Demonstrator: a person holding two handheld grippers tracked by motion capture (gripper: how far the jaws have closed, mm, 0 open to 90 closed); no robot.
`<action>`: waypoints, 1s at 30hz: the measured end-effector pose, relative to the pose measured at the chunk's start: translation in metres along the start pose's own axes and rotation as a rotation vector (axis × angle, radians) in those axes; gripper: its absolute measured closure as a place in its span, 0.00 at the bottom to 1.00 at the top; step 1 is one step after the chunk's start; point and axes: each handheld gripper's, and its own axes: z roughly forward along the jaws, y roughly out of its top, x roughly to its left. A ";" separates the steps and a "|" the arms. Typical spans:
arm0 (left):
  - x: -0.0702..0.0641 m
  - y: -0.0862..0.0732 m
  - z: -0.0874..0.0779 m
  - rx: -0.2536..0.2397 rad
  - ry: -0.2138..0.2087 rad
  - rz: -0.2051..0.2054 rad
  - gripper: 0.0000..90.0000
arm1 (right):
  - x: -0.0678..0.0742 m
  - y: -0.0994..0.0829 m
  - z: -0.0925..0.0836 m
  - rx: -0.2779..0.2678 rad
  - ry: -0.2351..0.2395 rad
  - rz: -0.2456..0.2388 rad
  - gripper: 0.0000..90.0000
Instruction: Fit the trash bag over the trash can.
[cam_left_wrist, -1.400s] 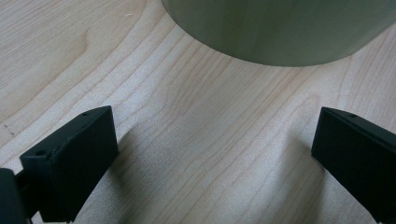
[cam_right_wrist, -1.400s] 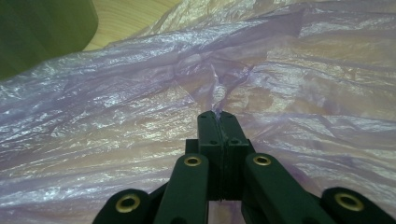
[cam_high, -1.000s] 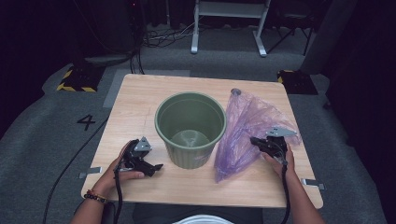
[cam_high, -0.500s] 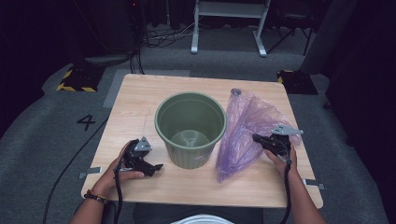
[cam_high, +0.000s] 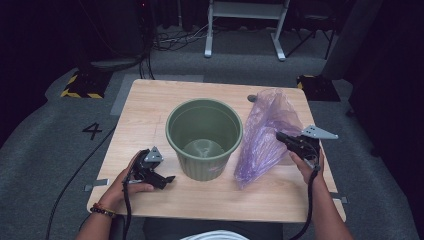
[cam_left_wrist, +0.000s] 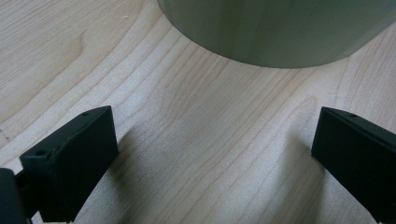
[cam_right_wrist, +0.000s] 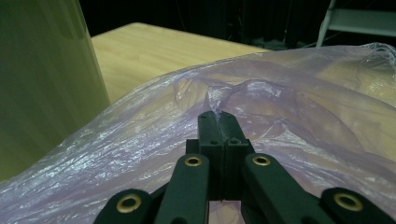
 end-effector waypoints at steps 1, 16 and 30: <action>-0.001 0.000 0.000 0.001 0.000 -0.002 0.00 | 0.000 0.000 0.000 0.000 0.000 0.000 1.00; -0.004 0.004 0.003 0.002 -0.014 0.027 0.01 | -0.002 0.040 -0.019 -0.120 -0.009 0.002 1.00; -0.016 0.014 0.013 -0.002 -0.054 0.072 0.01 | -0.002 0.069 -0.037 -0.196 -0.020 0.001 1.00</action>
